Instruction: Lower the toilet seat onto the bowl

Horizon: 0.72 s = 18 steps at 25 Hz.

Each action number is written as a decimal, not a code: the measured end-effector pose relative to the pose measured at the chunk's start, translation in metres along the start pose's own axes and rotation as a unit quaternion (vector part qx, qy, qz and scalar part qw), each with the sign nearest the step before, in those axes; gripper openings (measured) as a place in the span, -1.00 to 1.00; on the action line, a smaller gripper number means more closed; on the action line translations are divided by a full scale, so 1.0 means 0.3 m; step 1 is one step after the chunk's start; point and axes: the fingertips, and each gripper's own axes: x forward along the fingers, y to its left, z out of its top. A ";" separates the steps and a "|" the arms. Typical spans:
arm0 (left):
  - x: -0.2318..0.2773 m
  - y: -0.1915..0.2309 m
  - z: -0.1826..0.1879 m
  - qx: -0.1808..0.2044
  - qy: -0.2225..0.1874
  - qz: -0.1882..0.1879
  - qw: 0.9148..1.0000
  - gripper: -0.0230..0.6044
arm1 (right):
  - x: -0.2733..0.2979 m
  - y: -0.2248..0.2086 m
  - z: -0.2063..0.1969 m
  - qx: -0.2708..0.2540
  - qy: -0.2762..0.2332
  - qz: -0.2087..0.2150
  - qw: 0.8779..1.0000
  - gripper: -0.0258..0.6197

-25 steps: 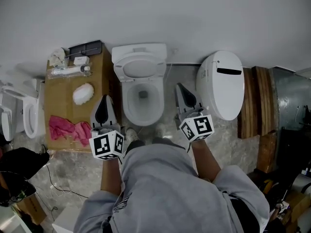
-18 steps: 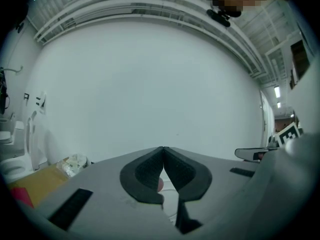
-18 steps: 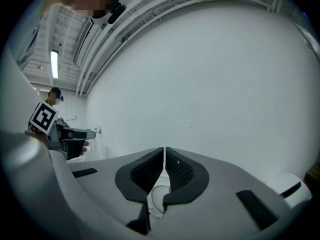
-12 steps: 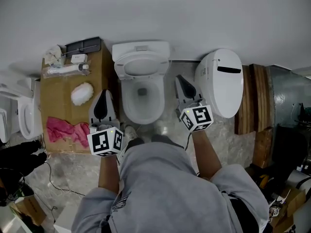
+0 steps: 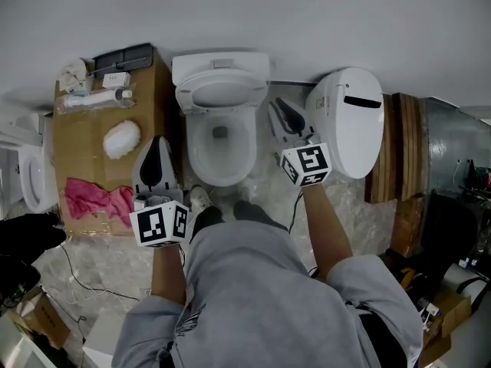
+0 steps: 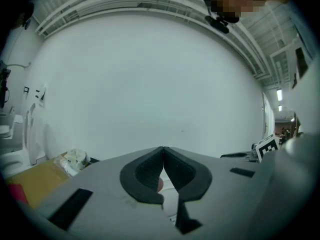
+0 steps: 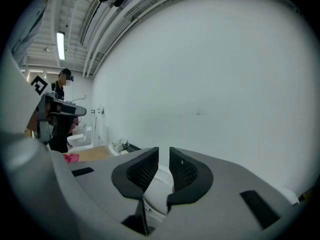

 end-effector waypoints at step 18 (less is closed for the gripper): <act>0.072 0.083 -0.042 -0.007 0.011 0.015 1.000 -0.93 | 0.321 -0.041 -0.265 -0.105 0.105 0.058 0.987 -0.56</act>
